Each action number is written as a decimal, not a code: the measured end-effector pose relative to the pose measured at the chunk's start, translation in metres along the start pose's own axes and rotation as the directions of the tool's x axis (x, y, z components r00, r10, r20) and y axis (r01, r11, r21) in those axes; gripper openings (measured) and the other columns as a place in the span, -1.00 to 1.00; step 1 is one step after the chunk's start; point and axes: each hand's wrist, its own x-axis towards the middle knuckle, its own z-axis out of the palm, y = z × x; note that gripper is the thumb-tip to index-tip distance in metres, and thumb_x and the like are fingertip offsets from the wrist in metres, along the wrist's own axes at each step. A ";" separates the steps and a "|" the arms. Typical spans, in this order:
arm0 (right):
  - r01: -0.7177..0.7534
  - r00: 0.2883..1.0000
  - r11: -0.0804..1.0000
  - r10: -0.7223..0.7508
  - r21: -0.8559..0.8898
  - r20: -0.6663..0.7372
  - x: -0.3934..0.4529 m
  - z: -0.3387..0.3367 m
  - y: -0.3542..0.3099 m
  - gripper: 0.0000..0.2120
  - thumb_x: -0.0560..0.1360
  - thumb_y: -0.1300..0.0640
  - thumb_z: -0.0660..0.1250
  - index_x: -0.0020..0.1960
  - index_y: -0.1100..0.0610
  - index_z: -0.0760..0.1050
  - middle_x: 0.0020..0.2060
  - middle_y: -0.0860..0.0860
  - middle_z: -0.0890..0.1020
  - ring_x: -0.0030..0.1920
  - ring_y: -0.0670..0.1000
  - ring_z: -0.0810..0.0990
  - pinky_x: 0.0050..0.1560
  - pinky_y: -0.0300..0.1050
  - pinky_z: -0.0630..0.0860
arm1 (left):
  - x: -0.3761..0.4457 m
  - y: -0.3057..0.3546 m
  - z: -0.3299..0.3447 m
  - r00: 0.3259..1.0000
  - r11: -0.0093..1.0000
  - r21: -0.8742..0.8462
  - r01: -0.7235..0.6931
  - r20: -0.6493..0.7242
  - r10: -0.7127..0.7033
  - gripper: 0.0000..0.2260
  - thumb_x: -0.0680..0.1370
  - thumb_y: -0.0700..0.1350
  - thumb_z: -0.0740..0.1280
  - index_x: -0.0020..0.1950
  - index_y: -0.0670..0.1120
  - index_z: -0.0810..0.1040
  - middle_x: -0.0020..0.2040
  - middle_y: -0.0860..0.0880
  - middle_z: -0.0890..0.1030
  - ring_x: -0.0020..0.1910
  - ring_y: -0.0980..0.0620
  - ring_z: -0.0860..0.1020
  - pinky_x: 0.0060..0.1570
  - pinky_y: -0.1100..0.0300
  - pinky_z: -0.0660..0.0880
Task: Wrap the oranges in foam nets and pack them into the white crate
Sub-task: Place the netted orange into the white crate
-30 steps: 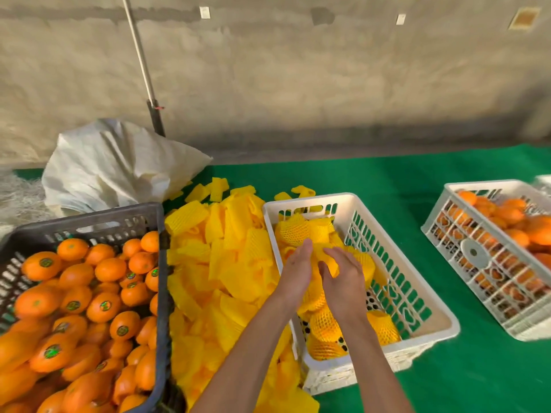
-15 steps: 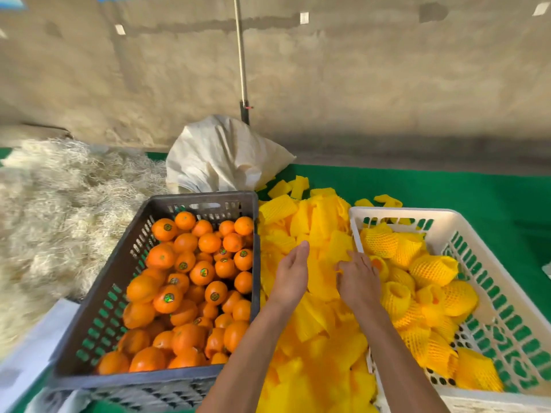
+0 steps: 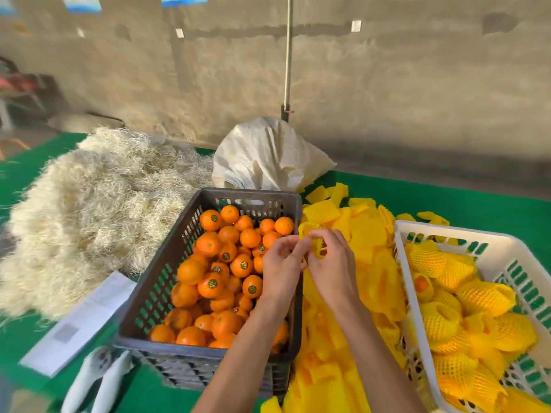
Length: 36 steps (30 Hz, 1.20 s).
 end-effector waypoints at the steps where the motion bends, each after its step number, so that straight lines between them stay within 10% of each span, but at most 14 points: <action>1: 0.007 1.000 1.000 -0.008 0.026 0.028 0.000 0.011 -0.009 -0.76 0.51 0.22 0.46 0.16 0.07 0.58 0.09 -0.02 0.57 -0.01 -0.17 0.50 -0.14 -0.61 0.35 | 0.002 0.004 -0.015 0.999 0.999 0.024 -0.029 -0.029 0.030 -0.86 0.60 -0.08 0.47 0.11 -0.09 0.68 0.00 -0.06 0.72 -0.02 0.05 0.68 -0.14 0.18 0.65; 9: 0.008 0.930 0.995 0.030 -0.103 0.367 -0.024 0.099 -0.044 -0.52 0.60 0.18 0.36 0.50 0.10 0.38 0.36 0.01 0.42 0.33 0.03 0.48 0.22 -0.16 0.49 | 0.029 -0.001 -0.147 0.957 0.833 0.550 0.062 -0.269 0.106 -0.71 0.67 0.14 0.29 0.18 -0.05 0.62 -0.02 -0.02 0.68 0.03 -0.06 0.64 -0.04 0.06 0.55; 12: -0.010 0.898 0.993 0.060 -0.116 0.436 -0.029 0.114 -0.048 -0.48 0.59 0.14 0.36 0.52 0.11 0.35 0.37 0.03 0.40 0.31 0.07 0.49 0.18 -0.09 0.52 | 0.049 -0.013 -0.175 0.935 0.544 0.806 0.235 -0.340 0.100 -0.66 0.66 0.03 0.30 0.41 -0.07 0.48 0.33 -0.20 0.50 0.37 -0.27 0.39 0.34 -0.10 0.29; 20: 0.037 0.883 0.975 0.069 -0.217 0.464 -0.028 0.129 -0.055 -0.43 0.56 -0.03 0.40 0.50 0.04 0.33 0.34 -0.02 0.40 0.28 0.05 0.51 0.04 -0.08 0.55 | 0.070 -0.011 -0.197 0.945 0.031 0.945 0.326 -0.326 -0.020 -0.59 0.66 -0.21 0.25 0.51 -0.10 0.31 0.45 -0.17 0.39 0.45 -0.25 0.39 0.27 -0.10 0.48; 24: 0.050 0.879 0.973 0.065 -0.225 0.473 -0.024 0.127 -0.053 -0.40 0.55 -0.01 0.41 0.52 0.04 0.29 0.35 0.00 0.38 0.24 0.06 0.53 0.04 -0.08 0.57 | 0.058 0.007 -0.197 0.961 0.186 0.945 0.269 -0.276 0.015 -0.50 0.54 0.04 0.46 0.42 -0.07 0.43 0.31 -0.13 0.53 0.35 -0.21 0.49 0.19 -0.13 0.53; 29: 0.068 0.869 0.967 0.064 -0.245 0.491 -0.020 0.115 -0.044 -0.30 0.54 0.09 0.42 0.57 -0.10 0.16 0.32 0.01 0.39 0.20 0.10 0.56 -0.07 -0.06 0.54 | 0.033 0.038 -0.176 0.989 0.911 0.387 0.140 -0.096 -0.111 -0.47 0.29 0.28 0.62 0.10 -0.03 0.74 0.06 -0.06 0.73 0.14 -0.08 0.68 -0.04 0.02 0.70; 33: 0.016 0.866 0.981 0.083 -0.193 0.494 -0.018 0.102 -0.038 -0.55 0.50 0.00 0.39 0.36 -0.10 0.39 0.10 0.01 0.48 0.07 0.14 0.58 -0.10 0.05 0.60 | 0.020 0.039 -0.158 0.883 0.939 0.169 0.298 0.324 -0.339 -0.55 0.39 0.30 0.57 0.19 0.12 0.73 0.24 0.07 0.70 0.30 0.02 0.61 0.30 0.01 0.56; 36: -0.103 0.849 0.994 0.109 -0.040 0.517 -0.017 0.092 -0.034 -0.64 0.46 0.05 0.43 0.24 -0.04 0.49 0.13 0.02 0.54 0.09 0.12 0.61 -0.01 0.07 0.63 | 0.020 0.031 -0.146 0.841 0.927 0.150 0.344 0.390 -0.375 -0.52 0.42 0.28 0.56 0.27 0.09 0.70 0.31 0.05 0.67 0.37 0.00 0.57 0.40 -0.04 0.44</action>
